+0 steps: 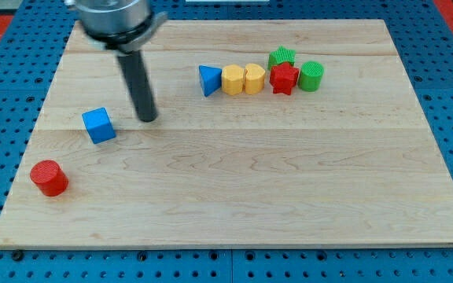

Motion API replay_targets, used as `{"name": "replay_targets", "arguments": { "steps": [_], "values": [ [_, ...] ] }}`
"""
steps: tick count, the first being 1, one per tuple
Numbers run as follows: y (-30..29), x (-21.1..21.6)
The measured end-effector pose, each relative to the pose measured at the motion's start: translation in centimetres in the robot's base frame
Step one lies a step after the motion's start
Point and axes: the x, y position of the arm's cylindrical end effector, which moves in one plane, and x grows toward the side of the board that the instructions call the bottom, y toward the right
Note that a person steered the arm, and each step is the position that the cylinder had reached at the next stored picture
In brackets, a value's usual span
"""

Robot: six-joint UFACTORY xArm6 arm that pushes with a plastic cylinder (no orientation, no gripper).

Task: Push blue triangle along with group of blocks a bit right

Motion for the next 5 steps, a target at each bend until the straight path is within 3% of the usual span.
{"name": "replay_targets", "arguments": {
  "steps": [1, 2, 3, 4, 5],
  "values": [
    [-0.1, -5.1],
    [2.6, -6.8],
    [2.8, -7.4],
    [7.7, -8.8],
    [9.8, -5.6]
  ]
}}
